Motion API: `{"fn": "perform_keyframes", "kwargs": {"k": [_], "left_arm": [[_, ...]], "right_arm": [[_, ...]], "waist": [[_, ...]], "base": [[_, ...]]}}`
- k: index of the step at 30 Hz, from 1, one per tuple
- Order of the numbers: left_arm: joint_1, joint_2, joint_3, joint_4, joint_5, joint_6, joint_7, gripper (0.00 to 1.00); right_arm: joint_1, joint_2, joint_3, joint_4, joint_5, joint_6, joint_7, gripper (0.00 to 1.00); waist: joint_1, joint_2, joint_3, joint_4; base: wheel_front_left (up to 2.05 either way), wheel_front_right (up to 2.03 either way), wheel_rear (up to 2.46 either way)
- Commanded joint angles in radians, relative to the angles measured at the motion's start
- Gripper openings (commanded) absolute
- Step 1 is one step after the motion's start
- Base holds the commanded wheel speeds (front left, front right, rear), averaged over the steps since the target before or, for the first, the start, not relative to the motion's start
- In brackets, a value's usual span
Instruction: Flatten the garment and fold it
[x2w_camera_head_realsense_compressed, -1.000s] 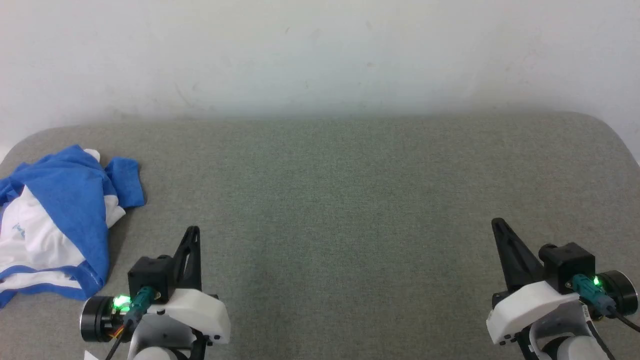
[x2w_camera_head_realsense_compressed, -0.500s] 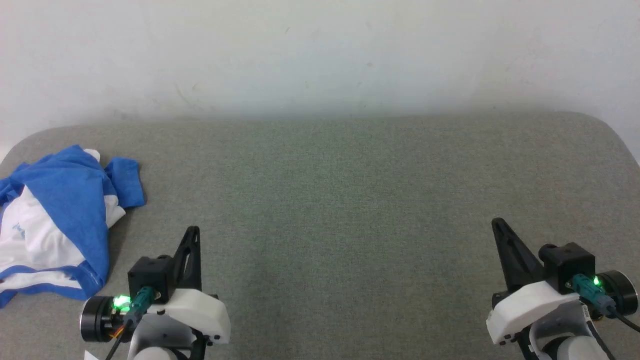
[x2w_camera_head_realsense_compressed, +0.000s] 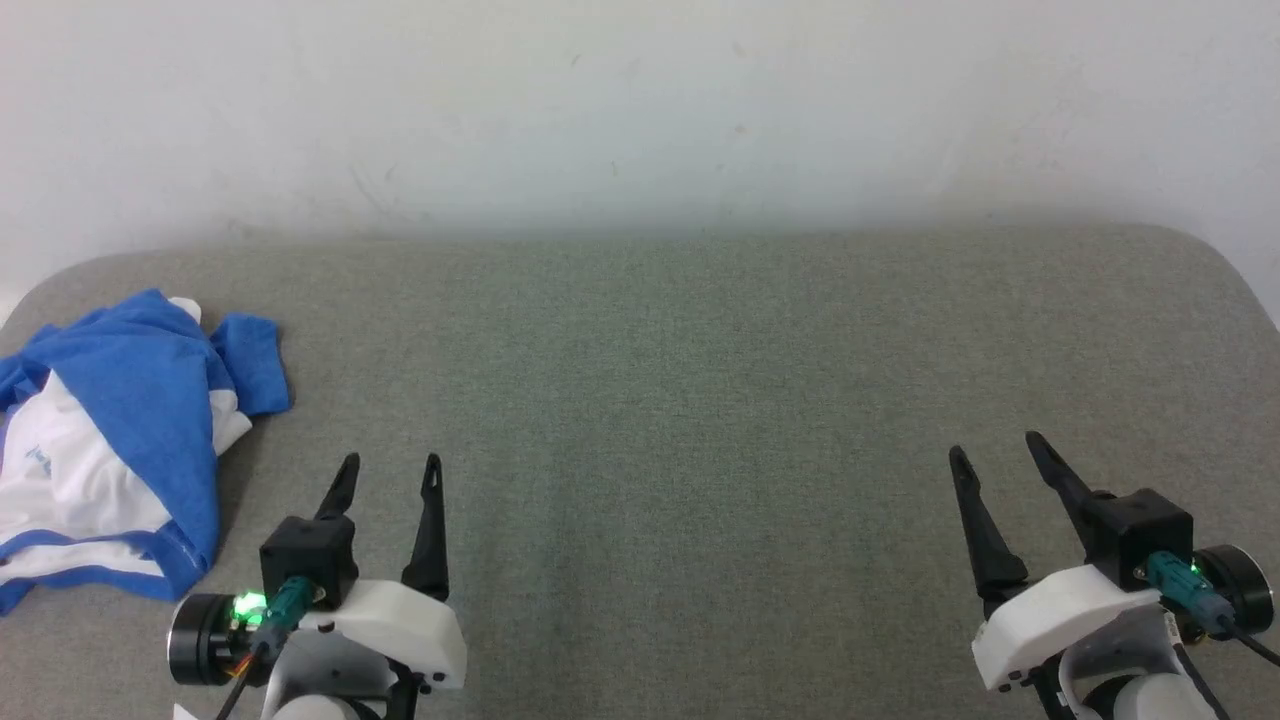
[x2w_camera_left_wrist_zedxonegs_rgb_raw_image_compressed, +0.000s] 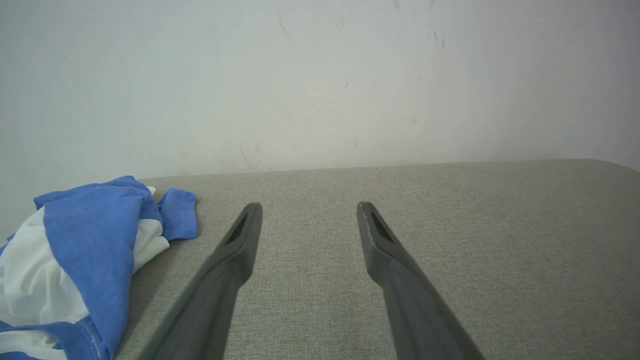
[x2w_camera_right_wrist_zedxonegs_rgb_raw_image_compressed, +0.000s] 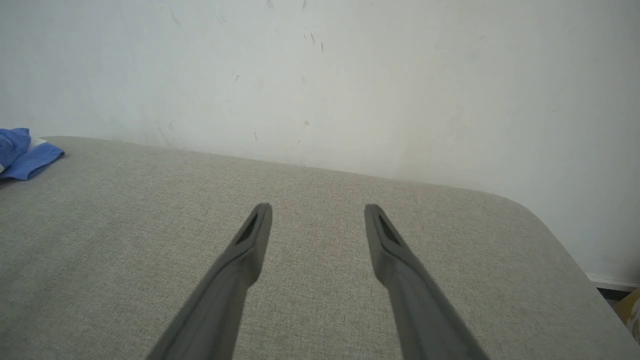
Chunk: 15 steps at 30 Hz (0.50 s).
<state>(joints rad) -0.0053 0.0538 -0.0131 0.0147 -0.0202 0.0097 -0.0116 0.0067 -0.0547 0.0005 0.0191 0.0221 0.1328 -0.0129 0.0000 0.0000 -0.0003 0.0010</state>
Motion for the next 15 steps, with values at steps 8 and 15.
{"fn": "perform_keyframes", "kwargs": {"k": [8,15], "left_arm": [[0.002,-0.001,-0.014,0.014,-0.018,0.008,-0.026,1.0],[0.005,-0.001,-0.017,0.02,-0.026,0.013,-0.041,1.0]], "right_arm": [[0.008,0.001,0.0,0.015,0.022,0.0,-0.025,1.0],[0.012,0.001,0.003,0.024,0.033,0.0,-0.04,1.0]], "waist": [[0.0,0.0,-0.003,0.011],[0.0,0.0,-0.005,0.035]], "base": [[0.0,0.0,0.0],[0.0,0.0,0.0]]}}
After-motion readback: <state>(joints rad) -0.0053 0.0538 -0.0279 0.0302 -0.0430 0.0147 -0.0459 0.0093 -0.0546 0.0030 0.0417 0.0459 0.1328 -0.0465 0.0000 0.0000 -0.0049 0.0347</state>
